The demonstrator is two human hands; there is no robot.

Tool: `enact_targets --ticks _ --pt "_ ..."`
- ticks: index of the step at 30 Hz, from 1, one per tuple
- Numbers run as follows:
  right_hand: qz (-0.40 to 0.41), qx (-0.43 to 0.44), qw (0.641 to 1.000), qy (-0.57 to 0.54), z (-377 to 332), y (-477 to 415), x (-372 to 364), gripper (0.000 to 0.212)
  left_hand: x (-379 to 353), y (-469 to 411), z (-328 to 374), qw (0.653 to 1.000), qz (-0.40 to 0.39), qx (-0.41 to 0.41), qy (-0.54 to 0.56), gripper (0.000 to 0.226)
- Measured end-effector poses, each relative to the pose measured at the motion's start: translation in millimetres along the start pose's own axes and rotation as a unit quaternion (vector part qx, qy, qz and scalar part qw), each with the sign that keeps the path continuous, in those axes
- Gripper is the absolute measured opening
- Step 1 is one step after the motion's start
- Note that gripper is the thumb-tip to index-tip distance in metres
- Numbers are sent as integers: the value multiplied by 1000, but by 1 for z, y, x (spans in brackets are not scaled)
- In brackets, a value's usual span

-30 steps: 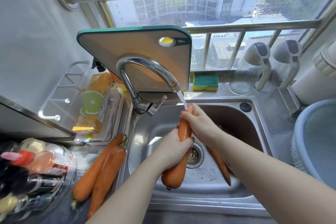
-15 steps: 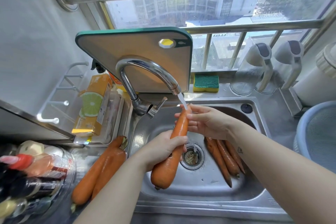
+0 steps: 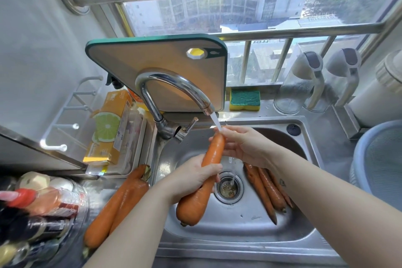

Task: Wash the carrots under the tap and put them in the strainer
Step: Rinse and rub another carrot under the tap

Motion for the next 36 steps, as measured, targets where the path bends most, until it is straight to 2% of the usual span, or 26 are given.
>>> enact_targets --ticks 2,6,11,15,17,21,24,28,31,33,36 --pt "-3 3 1000 10 0 0 -2 20 0 1 1 1000 7 -3 -20 10" --pt "47 32 992 113 -4 -3 -4 14 -3 0 5 998 24 -2 -50 14" --pt "-55 -21 997 47 -17 4 6 15 -1 2 7 1000 -3 8 8 6" --pt "12 12 997 70 -11 2 2 6 -2 0 11 998 23 2 -60 17" --pt "34 15 996 83 -8 2 4 10 -2 -1 9 994 26 2 -102 20" --pt "-33 -24 997 59 -10 7 9 17 -2 2 6 998 -3 16 -53 14" --pt "-24 -3 999 36 -11 6 7 19 -1 2 8 994 27 13 -105 19" --pt "-3 29 998 57 -9 7 3 18 -4 -2 13 973 76 29 -218 27" --pt "37 48 991 122 -4 6 -2 27 -16 -5 11 941 145 54 -302 29" --pt "87 64 973 203 2 3 -6 29 -26 -6 9 913 192 61 -355 29" --pt "162 96 935 299 8 -5 -11 16 -36 -5 5 880 231 50 -411 28"
Point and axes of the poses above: each hand's wrist, its own y-axis away from the middle knuckle, its own x-axis out of the back of the hand, z = x × y, the point moved 1 cm from there along -y, towards the middle knuckle, and after that the axes turned 4 degrees about -y, right-handed, at the moved point
